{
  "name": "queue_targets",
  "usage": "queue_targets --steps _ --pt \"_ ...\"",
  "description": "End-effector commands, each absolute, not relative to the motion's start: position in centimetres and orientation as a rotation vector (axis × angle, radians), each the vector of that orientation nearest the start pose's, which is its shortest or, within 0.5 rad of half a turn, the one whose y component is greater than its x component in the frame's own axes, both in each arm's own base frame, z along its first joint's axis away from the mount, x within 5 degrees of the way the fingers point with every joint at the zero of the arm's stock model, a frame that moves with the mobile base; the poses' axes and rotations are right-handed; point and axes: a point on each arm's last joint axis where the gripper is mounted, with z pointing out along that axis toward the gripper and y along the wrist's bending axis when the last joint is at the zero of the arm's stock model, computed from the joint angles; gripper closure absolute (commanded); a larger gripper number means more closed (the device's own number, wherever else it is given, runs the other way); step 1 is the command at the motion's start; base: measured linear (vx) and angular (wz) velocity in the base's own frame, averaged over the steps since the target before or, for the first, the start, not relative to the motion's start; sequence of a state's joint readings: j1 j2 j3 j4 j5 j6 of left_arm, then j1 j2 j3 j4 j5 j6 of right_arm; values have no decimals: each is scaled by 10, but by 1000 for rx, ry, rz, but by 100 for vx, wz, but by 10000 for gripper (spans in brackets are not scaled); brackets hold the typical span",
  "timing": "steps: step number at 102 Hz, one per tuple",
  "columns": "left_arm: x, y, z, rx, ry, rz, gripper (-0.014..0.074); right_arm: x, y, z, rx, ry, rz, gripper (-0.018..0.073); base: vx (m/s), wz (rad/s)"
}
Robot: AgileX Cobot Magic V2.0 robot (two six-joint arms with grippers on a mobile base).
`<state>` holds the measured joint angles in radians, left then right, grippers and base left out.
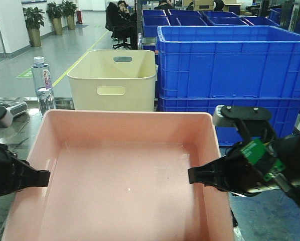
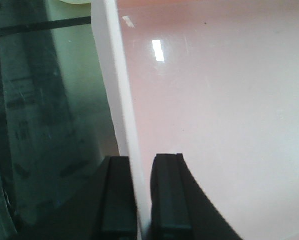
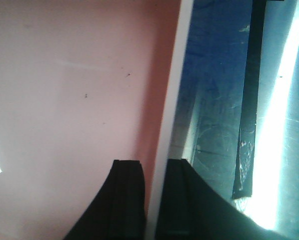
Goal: Grab pink bin and stack on right shelf
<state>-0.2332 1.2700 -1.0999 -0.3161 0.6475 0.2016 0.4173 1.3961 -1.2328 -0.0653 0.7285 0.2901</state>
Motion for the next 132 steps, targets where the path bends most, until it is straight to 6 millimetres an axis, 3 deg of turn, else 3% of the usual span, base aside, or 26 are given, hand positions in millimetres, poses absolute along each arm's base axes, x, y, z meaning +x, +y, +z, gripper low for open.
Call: queue_targets --steps 1,23,39,60,81,89,99,107,112,113,116,118,125,132 --pt "273 -80 366 274 2100 -345 585 292 120 362 -223 2215 257 552 0 0" --pt "295 -83 345 255 2133 -332 499 310 127 344 -249 2215 232 432 0 0" --pt "304 -86 330 261 2194 -334 369 315 129 336 -253 2232 228 286 0 0" --pt "305 -85 333 250 2161 -326 204 317 129 338 -274 2203 205 76 0 0" --pt "296 -82 352 240 2075 -322 158 307 122 355 -304 2148 153 8 0 0" --pt "287 -80 364 238 2032 -324 173 298 117 367 -298 2117 155 18 0 0" --pt "265 -75 388 249 1954 -318 258 283 110 384 -284 2087 159 97 0 0" --pt "247 -70 400 310 1929 -275 389 264 101 401 -273 2061 156 250 0 0" --pt "230 -66 408 341 1908 -249 505 249 94 410 -262 2053 153 400 0 0" --pt "230 -66 408 341 1908 -249 505 249 94 410 -262 2053 153 400 0 0" --pt "218 -63 410 356 1892 -238 594 238 89 415 -256 2041 156 522 0 0" --pt "214 -62 409 366 1886 -232 608 234 87 417 -254 2033 160 579 0 0" --pt "196 -57 402 393 1862 -205 607 214 79 418 -251 1986 178 574 0 0" --pt "171 -51 378 406 1851 -180 605 192 72 411 -262 1907 201 573 0 0"
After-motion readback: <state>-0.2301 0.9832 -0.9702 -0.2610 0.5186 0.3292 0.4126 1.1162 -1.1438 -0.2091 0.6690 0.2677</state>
